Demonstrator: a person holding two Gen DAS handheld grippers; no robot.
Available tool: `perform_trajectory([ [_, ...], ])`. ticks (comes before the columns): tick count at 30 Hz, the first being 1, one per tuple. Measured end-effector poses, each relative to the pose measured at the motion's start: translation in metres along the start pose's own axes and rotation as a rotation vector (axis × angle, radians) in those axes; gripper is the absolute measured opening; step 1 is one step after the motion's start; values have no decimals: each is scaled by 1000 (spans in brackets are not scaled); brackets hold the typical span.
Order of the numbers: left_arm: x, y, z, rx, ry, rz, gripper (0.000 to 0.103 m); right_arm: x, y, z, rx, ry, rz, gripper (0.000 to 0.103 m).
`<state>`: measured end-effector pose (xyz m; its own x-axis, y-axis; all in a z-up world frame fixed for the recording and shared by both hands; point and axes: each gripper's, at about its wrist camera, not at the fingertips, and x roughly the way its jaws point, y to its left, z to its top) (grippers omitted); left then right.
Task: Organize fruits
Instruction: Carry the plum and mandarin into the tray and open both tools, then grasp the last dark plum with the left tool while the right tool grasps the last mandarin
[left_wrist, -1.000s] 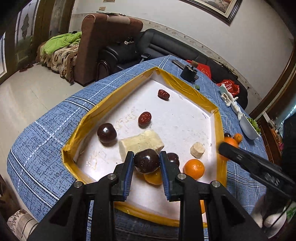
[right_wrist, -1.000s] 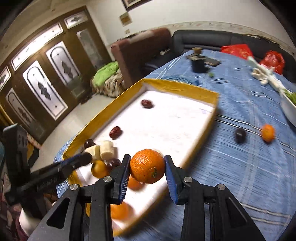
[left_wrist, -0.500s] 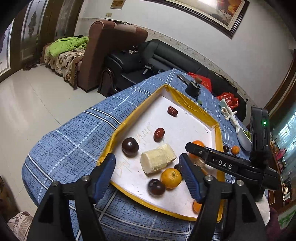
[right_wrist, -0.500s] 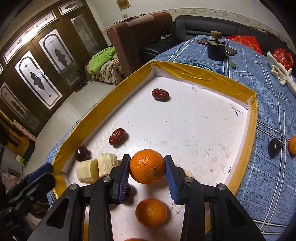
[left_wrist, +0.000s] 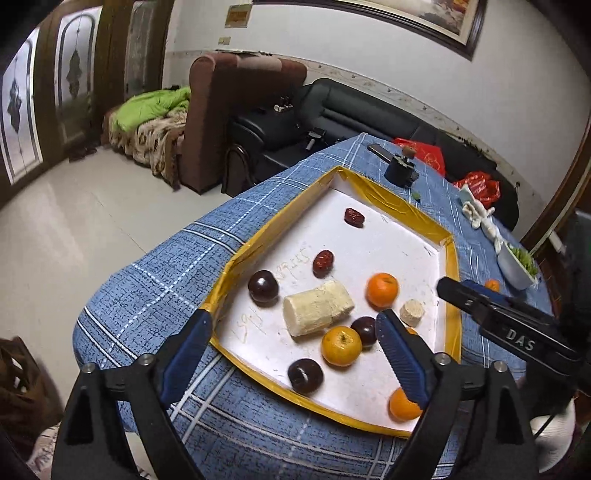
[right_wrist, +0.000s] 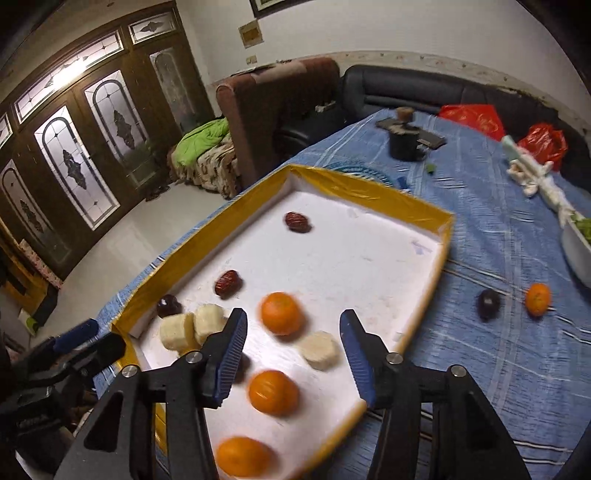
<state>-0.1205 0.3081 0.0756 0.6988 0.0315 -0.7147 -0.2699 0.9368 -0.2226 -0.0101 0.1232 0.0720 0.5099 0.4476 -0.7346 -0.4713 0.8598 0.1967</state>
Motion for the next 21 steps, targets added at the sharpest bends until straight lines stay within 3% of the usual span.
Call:
perform_trajectory([
  [21,-16,-104,-25,273,-26,13,90,-72,-142,-59,230,-54,-125,64],
])
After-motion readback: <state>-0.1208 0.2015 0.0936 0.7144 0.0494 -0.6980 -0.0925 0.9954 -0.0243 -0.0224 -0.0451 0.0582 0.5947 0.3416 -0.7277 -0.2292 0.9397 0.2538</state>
